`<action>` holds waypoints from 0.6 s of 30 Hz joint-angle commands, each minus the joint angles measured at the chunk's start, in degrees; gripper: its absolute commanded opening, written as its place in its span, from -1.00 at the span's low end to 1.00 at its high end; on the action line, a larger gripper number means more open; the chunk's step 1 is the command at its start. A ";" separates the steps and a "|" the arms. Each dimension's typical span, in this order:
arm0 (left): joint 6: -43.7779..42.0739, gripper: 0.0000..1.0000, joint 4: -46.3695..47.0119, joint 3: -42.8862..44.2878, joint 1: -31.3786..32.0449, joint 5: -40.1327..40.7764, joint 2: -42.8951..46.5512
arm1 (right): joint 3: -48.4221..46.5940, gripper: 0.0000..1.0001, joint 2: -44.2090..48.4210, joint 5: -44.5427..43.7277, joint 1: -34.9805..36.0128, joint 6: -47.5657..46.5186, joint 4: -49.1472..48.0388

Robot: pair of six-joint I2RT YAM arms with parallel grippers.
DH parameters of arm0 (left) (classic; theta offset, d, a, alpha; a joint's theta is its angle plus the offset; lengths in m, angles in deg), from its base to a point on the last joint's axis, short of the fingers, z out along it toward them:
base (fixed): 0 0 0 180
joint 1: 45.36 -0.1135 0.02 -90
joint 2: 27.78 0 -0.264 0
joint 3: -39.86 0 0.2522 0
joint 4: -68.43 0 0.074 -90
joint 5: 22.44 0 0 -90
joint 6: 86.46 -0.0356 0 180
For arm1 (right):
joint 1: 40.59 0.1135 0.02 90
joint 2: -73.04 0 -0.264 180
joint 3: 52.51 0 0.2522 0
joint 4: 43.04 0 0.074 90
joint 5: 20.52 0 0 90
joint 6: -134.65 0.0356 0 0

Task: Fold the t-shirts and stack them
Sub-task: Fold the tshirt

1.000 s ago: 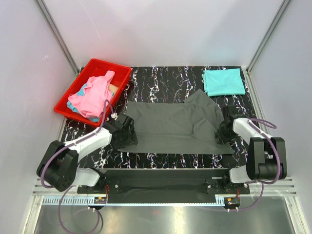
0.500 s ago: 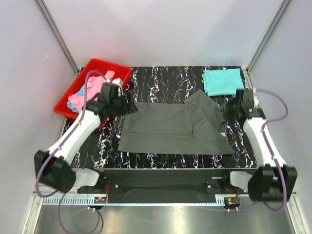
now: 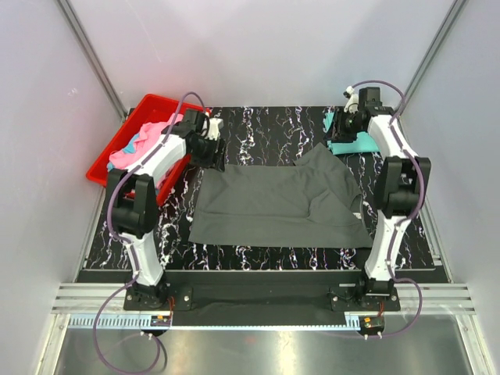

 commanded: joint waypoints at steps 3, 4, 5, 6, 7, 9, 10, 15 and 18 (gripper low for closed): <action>-9.27 0.37 -0.87 7.87 -0.31 -1.02 -3.34 | -12.46 -0.13 -10.17 6.20 0.07 -12.36 5.71; -9.53 0.37 -1.23 8.75 -0.31 -1.28 -4.22 | -13.78 -0.13 -11.59 6.20 0.07 -13.24 5.70; -10.06 0.37 -1.67 9.80 -0.31 -1.19 -5.62 | -16.67 -0.12 -13.08 5.85 0.07 -13.77 6.05; -10.41 0.37 -2.11 10.16 -0.31 -1.28 -6.07 | -18.44 -0.13 -16.06 5.33 0.07 -14.91 7.27; -10.68 0.37 -1.94 10.34 -0.31 -1.28 -6.43 | -20.28 -0.13 -17.57 5.06 0.07 -15.44 8.16; -11.38 0.37 -1.24 10.34 -0.31 -0.67 -7.30 | -25.12 -0.13 -20.21 5.23 0.07 -16.49 9.74; -11.56 0.37 -1.23 10.60 -0.31 -0.58 -7.66 | -27.66 -0.12 -22.57 5.41 0.07 -17.54 9.92; -13.49 0.36 -1.75 12.80 -0.31 -2.33 -10.82 | -35.32 -0.14 -29.17 6.02 0.07 -19.57 10.97; -14.72 0.36 -2.02 13.33 -0.31 -2.07 -12.31 | -37.52 -0.19 -31.02 6.55 0.07 -20.54 10.45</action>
